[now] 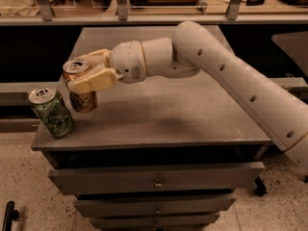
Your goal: Move orange can near green can
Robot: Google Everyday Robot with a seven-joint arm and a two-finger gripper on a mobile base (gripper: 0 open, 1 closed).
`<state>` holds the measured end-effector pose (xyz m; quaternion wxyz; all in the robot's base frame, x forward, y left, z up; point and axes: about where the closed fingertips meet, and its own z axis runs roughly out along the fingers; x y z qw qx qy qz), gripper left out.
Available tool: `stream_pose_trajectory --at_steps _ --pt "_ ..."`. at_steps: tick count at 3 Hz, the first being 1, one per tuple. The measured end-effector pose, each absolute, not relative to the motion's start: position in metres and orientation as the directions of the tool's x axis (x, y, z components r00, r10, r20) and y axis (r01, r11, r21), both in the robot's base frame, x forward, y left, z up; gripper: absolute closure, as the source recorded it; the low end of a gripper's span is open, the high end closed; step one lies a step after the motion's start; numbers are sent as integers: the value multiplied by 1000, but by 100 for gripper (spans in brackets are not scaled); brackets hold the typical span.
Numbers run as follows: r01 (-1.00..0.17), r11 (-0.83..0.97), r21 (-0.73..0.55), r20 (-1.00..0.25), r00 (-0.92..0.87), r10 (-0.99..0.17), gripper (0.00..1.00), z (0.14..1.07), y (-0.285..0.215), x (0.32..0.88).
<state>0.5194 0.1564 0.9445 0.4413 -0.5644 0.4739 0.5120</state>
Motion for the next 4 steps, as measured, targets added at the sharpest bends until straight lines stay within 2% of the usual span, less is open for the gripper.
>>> stream_pose_trajectory --at_steps 2,4 --pt "-980 -194 -38 -993 59 -106 100 935 162 514" --pt "-970 -244 -25 -996 45 -75 100 923 159 504"
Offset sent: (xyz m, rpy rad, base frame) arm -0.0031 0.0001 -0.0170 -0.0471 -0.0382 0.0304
